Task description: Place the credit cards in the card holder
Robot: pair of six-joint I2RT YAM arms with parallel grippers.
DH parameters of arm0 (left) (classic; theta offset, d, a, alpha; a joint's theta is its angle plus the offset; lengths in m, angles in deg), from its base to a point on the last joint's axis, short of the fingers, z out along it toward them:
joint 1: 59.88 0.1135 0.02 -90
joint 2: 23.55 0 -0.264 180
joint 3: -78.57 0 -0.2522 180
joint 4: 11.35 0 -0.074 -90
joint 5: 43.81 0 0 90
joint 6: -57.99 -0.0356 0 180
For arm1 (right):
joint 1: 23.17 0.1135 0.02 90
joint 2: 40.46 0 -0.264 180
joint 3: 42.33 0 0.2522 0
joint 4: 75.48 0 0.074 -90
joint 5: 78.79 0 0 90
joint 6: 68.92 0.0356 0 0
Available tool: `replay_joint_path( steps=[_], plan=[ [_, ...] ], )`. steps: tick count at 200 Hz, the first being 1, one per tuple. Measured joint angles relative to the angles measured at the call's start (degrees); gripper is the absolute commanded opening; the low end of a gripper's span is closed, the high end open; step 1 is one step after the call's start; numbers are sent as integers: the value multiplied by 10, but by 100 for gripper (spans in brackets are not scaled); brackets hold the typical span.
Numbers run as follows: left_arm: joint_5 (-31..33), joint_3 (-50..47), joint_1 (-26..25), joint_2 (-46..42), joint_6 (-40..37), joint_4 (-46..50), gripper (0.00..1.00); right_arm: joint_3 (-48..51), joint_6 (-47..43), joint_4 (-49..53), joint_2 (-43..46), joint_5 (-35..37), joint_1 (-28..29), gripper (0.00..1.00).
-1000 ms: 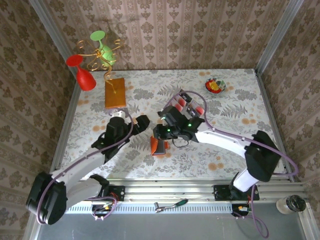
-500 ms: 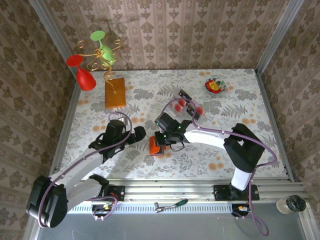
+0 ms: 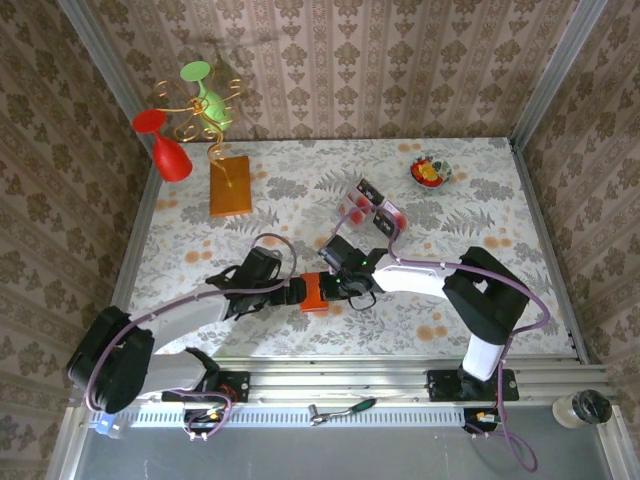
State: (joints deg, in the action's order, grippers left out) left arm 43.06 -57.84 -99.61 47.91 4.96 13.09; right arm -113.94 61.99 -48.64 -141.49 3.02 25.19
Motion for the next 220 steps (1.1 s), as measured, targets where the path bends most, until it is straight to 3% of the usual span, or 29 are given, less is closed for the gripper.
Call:
replay_joint_path(
  steps=[90, 166, 220],
  plan=[
    [13, 36, -15, 76, -28, -32, 100, 8, 10, -15, 0, -1, -2, 5],
    [50, 36, -28, 85, -27, -35, 90, 16, 10, -10, 25, -5, -53, 5],
    [76, 42, -42, 98, -31, -30, 88, 5, 6, -6, 26, -12, -54, 5]
  ],
)
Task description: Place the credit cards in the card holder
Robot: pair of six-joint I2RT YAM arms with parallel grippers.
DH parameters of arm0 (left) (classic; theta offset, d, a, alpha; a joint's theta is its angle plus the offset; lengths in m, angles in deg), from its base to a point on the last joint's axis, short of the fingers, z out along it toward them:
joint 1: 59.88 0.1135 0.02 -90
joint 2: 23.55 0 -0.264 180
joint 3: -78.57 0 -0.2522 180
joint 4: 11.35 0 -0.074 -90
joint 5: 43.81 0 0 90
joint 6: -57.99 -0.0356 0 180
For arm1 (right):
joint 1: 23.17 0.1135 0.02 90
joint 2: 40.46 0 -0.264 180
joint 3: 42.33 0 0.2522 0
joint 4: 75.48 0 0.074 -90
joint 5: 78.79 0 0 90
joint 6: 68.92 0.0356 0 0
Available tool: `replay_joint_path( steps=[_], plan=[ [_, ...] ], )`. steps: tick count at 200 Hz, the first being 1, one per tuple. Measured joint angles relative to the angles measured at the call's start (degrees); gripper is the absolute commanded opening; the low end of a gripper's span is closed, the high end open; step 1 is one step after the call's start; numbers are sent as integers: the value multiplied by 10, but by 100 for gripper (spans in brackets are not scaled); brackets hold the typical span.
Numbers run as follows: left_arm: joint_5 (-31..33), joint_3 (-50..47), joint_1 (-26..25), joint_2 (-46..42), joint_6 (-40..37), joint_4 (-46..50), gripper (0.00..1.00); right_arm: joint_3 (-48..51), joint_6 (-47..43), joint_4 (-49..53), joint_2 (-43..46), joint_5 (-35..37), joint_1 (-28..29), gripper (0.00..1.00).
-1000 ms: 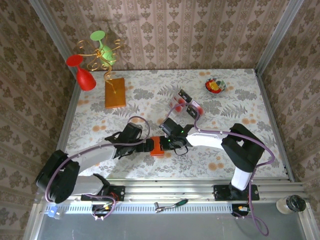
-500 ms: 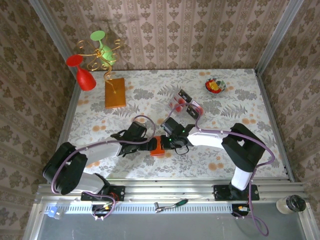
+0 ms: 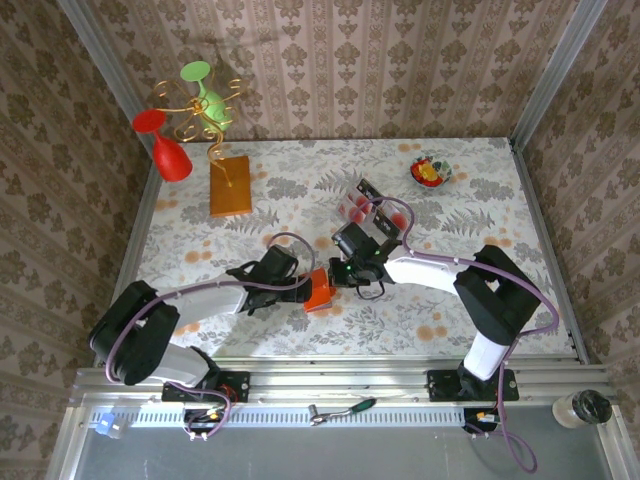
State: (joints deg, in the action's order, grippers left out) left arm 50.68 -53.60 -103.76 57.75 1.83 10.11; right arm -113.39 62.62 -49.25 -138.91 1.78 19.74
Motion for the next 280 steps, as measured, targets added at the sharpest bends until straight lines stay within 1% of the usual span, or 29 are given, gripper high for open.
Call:
replay_joint_path(
  steps=[44, 82, 127, 180, 210, 232, 253, 265, 280],
  plan=[
    [18, 19, -10, 19, -5, 19, 87, -10, 0, 0, -2, -9, 1, 5],
    [26, 23, -15, 23, -5, 22, 87, -19, 0, -3, -20, -18, 10, 4],
    [28, 24, -16, 23, -7, 23, 87, -19, 2, -14, -49, -23, 25, 3],
    [30, 24, -19, 24, -7, 22, 87, -19, 2, -17, -49, -28, 28, 4],
    [35, 24, -24, 24, -9, 21, 87, -19, 0, 7, -18, -23, 20, 9],
    [40, 24, -28, 25, -13, 19, 87, -20, -13, 31, 17, -3, 7, 21],
    [45, 24, -32, 27, -18, 14, 87, -30, -28, 60, 26, 18, 0, 30],
    [49, 24, -35, 28, -22, 12, 87, -31, -37, 72, 26, 26, 0, 33],
    [55, 26, -39, 30, -27, 11, 87, -31, -43, 89, 24, 33, 2, 34]
  ],
)
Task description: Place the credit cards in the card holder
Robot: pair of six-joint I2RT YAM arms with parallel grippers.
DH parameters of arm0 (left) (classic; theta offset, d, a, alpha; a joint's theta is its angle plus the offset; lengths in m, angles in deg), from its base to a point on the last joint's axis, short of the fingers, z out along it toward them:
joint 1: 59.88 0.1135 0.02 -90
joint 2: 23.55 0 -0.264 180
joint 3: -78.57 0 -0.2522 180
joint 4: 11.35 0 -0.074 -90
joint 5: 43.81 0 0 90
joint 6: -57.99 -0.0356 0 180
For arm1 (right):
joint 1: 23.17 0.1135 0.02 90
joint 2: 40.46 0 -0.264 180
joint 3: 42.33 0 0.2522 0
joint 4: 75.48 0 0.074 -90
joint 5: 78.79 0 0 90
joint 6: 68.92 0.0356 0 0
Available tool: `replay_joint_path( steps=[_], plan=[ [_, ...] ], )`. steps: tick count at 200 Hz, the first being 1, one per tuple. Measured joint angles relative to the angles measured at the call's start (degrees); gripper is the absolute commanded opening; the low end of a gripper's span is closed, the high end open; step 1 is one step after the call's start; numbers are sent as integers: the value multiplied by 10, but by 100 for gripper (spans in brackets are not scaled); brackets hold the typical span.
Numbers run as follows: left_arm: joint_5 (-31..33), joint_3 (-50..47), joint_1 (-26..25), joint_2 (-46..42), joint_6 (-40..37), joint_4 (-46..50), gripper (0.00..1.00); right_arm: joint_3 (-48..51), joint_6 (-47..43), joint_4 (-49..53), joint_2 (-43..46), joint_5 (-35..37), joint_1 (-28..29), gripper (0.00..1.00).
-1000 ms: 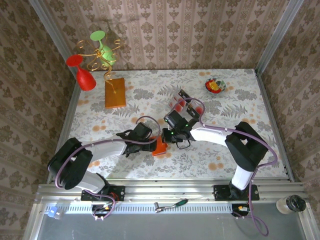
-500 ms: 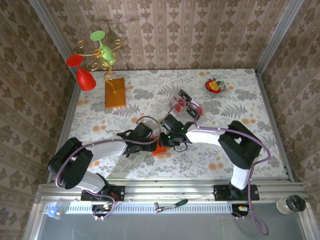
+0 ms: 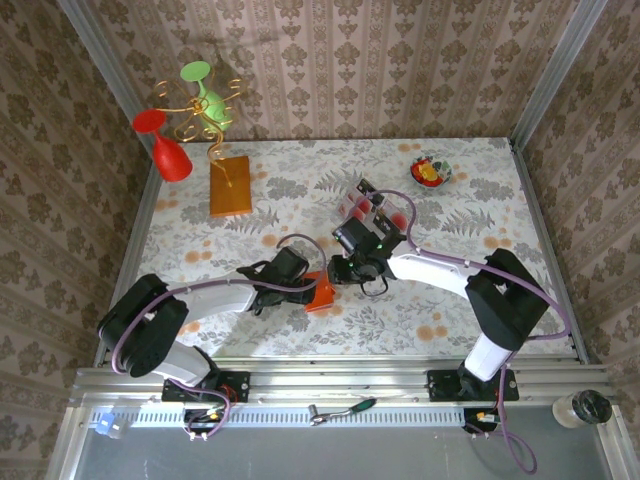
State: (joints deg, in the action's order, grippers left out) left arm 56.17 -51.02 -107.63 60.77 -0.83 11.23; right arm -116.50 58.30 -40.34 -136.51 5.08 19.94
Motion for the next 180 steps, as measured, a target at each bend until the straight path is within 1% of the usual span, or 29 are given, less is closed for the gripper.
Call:
replay_joint_path(
  steps=[48, 125, 143, 180],
  plan=[
    [6, 3, -3, 4, -5, -1, 87, -1, -11, 16, -26, 3, 10, 35],
    [5, 3, -3, 5, -6, -3, 86, -44, -15, 24, -63, 3, 23, 36],
    [5, 3, -3, 5, -6, -3, 86, -48, -17, 26, -73, 4, 23, 31],
    [5, 2, -3, 5, -6, -5, 86, -49, -25, 33, -76, 12, 23, 18]
  ],
)
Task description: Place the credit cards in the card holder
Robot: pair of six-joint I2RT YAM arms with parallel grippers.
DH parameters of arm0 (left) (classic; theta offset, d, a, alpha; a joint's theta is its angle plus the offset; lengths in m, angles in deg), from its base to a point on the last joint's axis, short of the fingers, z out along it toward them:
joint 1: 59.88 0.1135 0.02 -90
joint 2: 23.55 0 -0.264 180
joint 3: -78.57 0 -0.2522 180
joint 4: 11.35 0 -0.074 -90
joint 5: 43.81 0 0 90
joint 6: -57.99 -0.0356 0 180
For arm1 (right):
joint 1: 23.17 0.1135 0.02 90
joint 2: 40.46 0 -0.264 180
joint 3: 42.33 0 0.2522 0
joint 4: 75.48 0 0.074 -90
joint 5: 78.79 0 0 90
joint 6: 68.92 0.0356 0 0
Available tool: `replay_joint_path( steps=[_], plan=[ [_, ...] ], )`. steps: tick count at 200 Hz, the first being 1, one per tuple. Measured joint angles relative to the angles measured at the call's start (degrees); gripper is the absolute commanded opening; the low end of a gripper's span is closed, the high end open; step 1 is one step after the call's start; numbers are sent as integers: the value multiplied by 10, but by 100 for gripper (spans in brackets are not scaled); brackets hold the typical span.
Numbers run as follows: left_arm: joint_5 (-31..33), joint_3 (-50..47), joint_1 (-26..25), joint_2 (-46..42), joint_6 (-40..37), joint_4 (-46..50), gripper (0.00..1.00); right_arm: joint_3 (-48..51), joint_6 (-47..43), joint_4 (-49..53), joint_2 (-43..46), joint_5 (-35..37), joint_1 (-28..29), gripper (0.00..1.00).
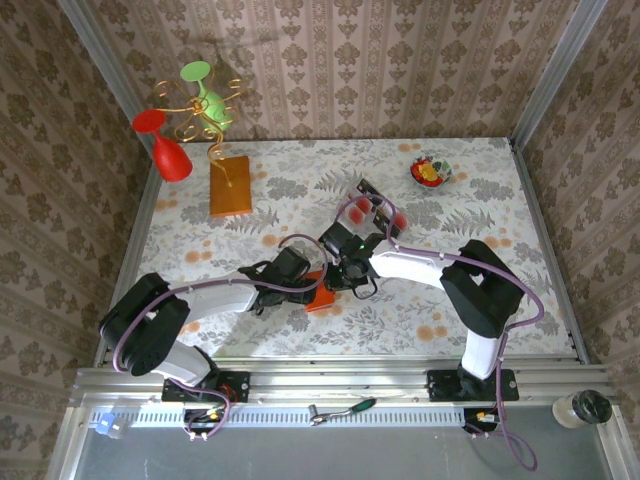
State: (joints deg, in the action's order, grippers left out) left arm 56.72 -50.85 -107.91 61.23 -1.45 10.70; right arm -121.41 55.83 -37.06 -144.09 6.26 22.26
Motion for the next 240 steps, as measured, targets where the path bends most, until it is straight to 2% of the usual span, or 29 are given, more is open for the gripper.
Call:
replay_joint_path(
  steps=[56, 110, 121, 132, 240],
  plan=[
    [0, 0, 0, 0, 0, -2, 86, -2, -1, 5, 0, 7, -1, 5],
    [0, 0, 0, 0, 0, -2, 86, -2, -1, 5, 1, 7, -2, 7],
    [0, 0, 0, 0, 0, -3, 86, -2, -1, 5, 1, 7, -2, 6],
    [0, 0, 0, 0, 0, -3, 86, -2, -1, 5, 2, 7, -3, 0],
    [-1, -1, -1, 3, 0, -12, 86, -2, -1, -3, 5, -18, -8, 0]
  ],
)
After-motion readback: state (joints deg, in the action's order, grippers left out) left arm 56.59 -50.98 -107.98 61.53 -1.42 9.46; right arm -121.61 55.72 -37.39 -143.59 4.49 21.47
